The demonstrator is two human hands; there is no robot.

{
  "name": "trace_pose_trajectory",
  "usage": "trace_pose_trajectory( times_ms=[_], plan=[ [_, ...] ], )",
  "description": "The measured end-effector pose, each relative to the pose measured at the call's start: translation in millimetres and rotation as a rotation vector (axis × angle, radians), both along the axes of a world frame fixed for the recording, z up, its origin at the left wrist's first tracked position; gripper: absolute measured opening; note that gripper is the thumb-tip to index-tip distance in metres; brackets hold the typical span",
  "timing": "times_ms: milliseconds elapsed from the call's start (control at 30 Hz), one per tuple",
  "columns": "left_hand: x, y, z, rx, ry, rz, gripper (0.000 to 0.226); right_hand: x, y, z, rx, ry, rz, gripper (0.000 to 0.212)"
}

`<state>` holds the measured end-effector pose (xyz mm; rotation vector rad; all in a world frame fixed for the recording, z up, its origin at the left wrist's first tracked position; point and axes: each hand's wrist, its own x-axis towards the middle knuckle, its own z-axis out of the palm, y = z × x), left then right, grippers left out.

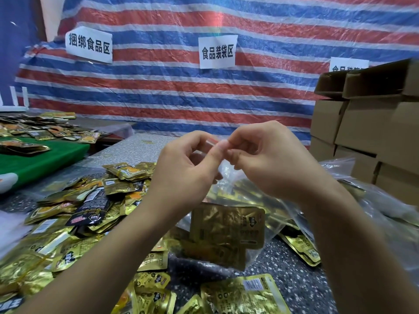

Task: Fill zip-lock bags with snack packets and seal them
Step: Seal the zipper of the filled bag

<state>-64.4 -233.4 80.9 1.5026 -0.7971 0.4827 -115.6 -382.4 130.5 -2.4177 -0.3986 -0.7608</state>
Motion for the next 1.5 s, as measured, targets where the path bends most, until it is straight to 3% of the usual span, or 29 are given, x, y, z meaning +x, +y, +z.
trace_pose_trajectory(
  times_ms=[367, 933, 1067, 1367, 1500],
  plan=[
    [1, -1, -1, -0.046, 0.01, 0.062, 0.014, 0, -2, 1, -0.028, 0.056, -0.022, 0.01],
    [4, 12, 12, -0.165, -0.018, 0.293, 0.02, 12, -6, -9, -0.113, -0.056, -0.06, 0.017],
    [6, 9, 9, -0.143, 0.025, 0.293, 0.02, 19, -7, -14, -0.223, -0.034, -0.073, 0.018],
    [10, 16, 12, -0.159, -0.03, 0.309, 0.02, 18, -11, -11, -0.252, -0.139, 0.03, 0.015],
    [12, 20, 14, -0.191, -0.044, 0.338, 0.021, 20, -14, -12, -0.226, -0.192, 0.026, 0.029]
  ],
)
